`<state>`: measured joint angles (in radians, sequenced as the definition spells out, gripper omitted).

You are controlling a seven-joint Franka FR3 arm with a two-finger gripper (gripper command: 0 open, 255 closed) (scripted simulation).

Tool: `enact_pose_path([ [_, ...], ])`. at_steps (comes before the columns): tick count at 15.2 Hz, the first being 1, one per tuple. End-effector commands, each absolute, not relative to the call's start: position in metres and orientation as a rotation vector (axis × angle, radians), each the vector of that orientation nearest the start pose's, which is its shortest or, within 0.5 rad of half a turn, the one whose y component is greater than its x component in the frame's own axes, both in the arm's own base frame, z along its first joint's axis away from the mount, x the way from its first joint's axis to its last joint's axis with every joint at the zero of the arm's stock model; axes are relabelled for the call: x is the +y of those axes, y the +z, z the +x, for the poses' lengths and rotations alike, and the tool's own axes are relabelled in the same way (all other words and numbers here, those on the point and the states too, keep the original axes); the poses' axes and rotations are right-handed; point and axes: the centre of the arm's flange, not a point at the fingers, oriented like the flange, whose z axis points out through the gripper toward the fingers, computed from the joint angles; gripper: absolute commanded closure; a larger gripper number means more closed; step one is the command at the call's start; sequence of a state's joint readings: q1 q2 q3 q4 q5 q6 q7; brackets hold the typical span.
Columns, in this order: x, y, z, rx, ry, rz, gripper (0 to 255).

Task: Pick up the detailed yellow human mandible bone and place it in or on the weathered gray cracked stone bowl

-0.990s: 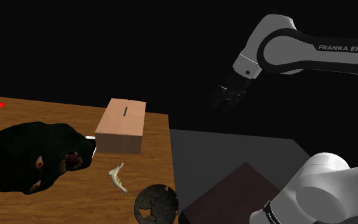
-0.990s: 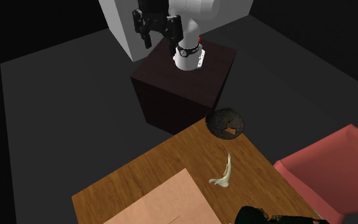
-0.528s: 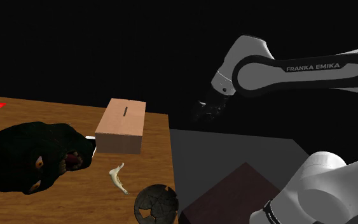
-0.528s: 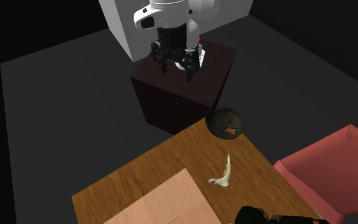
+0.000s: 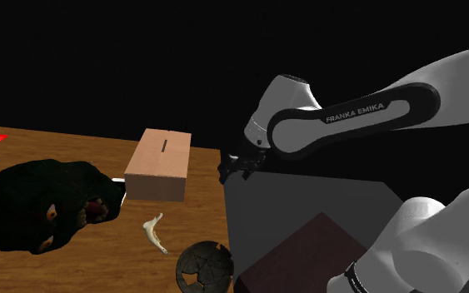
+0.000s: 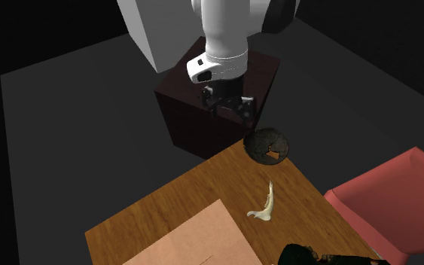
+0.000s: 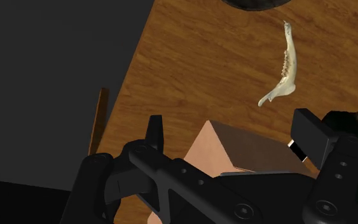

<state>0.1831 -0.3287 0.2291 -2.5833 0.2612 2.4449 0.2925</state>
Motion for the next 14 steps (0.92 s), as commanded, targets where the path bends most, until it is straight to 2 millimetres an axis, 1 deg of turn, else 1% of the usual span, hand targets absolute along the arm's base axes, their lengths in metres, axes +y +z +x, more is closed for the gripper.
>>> enact_pose_path([
  [1,0.192,0.372,0.405,0.093,-0.210,-2.956,0],
  [14,0.314,0.263,0.444,0.019,-0.228,-2.921,0],
])
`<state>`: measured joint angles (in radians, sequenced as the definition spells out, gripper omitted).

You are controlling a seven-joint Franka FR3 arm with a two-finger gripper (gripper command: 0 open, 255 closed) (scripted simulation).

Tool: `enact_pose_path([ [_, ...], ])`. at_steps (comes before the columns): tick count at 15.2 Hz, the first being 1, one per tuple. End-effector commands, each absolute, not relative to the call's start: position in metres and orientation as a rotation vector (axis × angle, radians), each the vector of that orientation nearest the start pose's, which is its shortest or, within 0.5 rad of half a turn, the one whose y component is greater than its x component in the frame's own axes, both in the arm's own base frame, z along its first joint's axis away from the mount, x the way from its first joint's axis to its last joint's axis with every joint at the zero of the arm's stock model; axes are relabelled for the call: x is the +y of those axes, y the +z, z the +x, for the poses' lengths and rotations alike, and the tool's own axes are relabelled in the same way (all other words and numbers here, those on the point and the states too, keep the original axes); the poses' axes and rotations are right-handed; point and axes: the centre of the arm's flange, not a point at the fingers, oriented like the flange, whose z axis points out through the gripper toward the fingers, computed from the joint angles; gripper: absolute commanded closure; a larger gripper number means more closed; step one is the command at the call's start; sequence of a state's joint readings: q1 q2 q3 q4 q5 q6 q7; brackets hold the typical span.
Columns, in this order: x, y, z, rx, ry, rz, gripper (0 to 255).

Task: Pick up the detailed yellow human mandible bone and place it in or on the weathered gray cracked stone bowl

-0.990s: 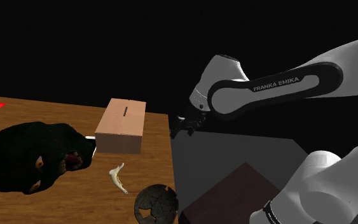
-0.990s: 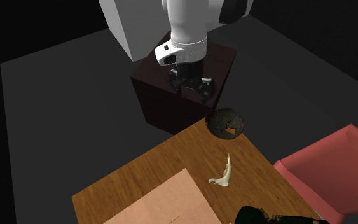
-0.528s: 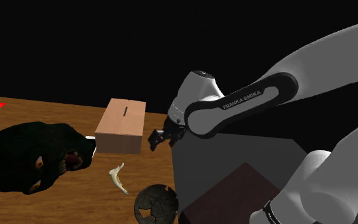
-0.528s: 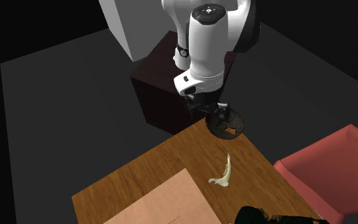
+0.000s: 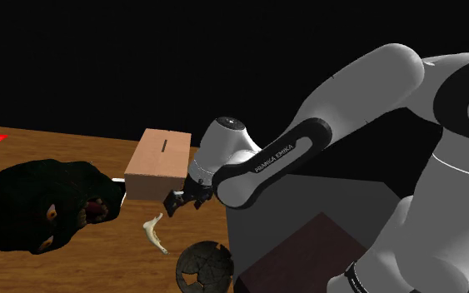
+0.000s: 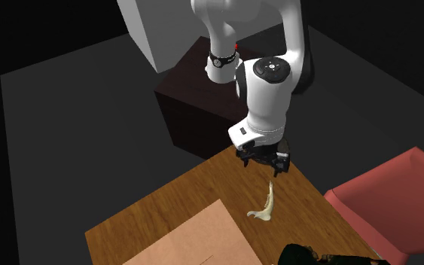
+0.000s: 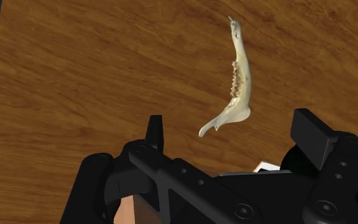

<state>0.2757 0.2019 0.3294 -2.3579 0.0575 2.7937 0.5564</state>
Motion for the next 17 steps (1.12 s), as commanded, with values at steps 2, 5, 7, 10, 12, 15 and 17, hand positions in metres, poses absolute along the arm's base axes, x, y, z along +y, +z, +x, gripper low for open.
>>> enact_pose_path([
  [2,0.333,0.247,0.449,0.008,-0.230,-2.915,0],
  [5,0.362,0.223,0.458,-0.009,-0.234,-2.907,0],
  [7,0.379,0.210,0.462,-0.018,-0.236,-2.902,0],
  [10,0.382,0.194,0.464,-0.018,-0.236,-2.902,0],
  [12,0.385,0.184,0.466,-0.018,-0.236,-2.902,0],
  [15,0.388,0.171,0.468,-0.018,-0.236,-2.902,0],
  [17,0.388,0.171,0.468,-0.018,-0.236,-2.902,0],
])
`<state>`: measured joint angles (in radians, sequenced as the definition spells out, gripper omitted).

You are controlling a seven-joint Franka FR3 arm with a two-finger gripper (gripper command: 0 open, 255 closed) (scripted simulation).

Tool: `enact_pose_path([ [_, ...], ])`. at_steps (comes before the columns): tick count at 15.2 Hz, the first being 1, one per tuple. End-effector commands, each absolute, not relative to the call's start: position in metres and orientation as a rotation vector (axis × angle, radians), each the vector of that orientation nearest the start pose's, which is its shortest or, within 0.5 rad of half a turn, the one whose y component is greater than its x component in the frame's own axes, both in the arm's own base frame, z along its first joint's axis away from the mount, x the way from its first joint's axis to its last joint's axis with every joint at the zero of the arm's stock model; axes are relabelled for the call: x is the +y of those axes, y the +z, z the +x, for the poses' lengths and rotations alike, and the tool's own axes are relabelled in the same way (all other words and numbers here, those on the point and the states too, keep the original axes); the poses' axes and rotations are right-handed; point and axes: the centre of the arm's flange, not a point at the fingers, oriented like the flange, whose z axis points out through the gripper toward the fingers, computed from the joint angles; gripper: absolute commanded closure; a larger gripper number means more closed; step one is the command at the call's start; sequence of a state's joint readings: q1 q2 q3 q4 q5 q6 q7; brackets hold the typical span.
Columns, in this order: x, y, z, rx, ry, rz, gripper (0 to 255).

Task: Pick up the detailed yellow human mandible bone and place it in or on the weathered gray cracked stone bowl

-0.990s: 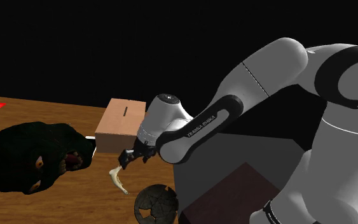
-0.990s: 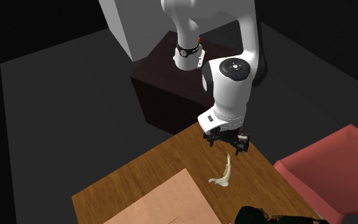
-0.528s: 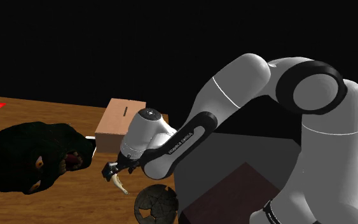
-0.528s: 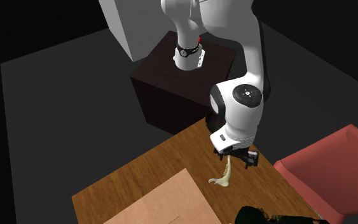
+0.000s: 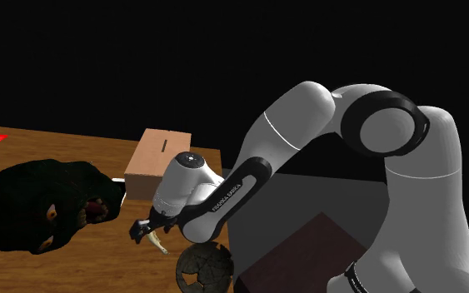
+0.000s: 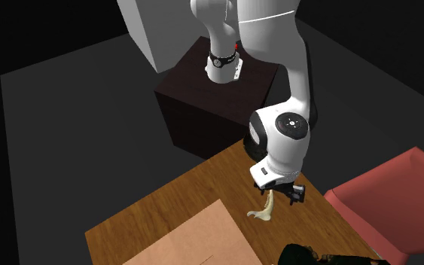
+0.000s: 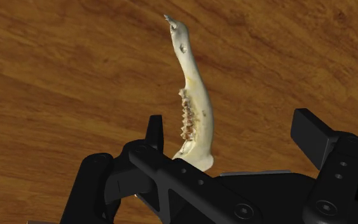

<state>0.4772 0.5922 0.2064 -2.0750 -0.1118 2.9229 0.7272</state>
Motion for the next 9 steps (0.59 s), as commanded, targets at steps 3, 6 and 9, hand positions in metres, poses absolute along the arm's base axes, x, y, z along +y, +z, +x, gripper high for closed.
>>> enact_pose_path([
  [3,0.3878,0.1711,0.4683,-0.018,-0.236,-2.902,0],
  [6,0.3878,0.1711,0.4683,-0.018,-0.236,-2.902,255],
  [9,0.3878,0.1711,0.4683,-0.018,-0.236,-2.902,255],
])
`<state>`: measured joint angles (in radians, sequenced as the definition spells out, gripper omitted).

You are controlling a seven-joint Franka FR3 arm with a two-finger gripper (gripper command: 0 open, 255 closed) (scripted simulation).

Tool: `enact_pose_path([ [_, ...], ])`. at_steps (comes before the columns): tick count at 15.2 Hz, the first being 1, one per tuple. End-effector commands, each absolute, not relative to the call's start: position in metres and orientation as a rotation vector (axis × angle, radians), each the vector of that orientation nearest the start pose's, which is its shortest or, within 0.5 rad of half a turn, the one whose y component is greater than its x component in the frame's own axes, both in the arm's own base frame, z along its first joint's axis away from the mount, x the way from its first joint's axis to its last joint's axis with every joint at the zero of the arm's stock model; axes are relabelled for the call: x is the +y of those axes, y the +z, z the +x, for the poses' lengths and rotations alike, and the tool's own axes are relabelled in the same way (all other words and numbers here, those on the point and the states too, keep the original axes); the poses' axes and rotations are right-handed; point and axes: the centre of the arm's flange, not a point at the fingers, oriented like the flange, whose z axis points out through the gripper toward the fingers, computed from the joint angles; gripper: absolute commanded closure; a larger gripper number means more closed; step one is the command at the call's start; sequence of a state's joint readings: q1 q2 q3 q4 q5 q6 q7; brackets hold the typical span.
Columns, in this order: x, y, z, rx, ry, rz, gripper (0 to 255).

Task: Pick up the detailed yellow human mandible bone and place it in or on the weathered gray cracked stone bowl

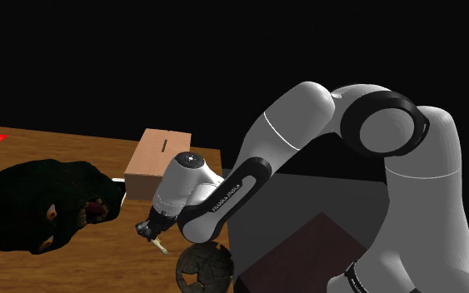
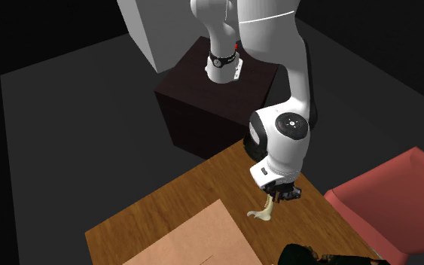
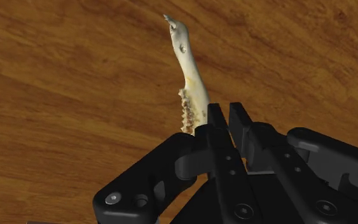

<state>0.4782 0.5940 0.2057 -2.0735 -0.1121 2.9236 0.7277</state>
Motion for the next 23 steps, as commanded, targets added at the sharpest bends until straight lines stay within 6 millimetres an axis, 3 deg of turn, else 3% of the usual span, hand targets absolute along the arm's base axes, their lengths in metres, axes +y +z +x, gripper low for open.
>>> enact_pose_path([
  [1,0.388,0.171,0.468,-0.018,-0.236,-2.902,255],
  [6,0.388,0.171,0.468,-0.018,-0.236,-2.902,255],
  [7,0.388,0.171,0.468,-0.018,-0.236,-2.902,0],
  [9,0.430,0.181,0.491,-0.067,-0.263,-3.202,0],
  [17,0.427,0.142,0.498,-0.067,-0.263,-3.202,0],
  [23,0.427,0.142,0.498,-0.067,-0.263,-3.202,0],
])
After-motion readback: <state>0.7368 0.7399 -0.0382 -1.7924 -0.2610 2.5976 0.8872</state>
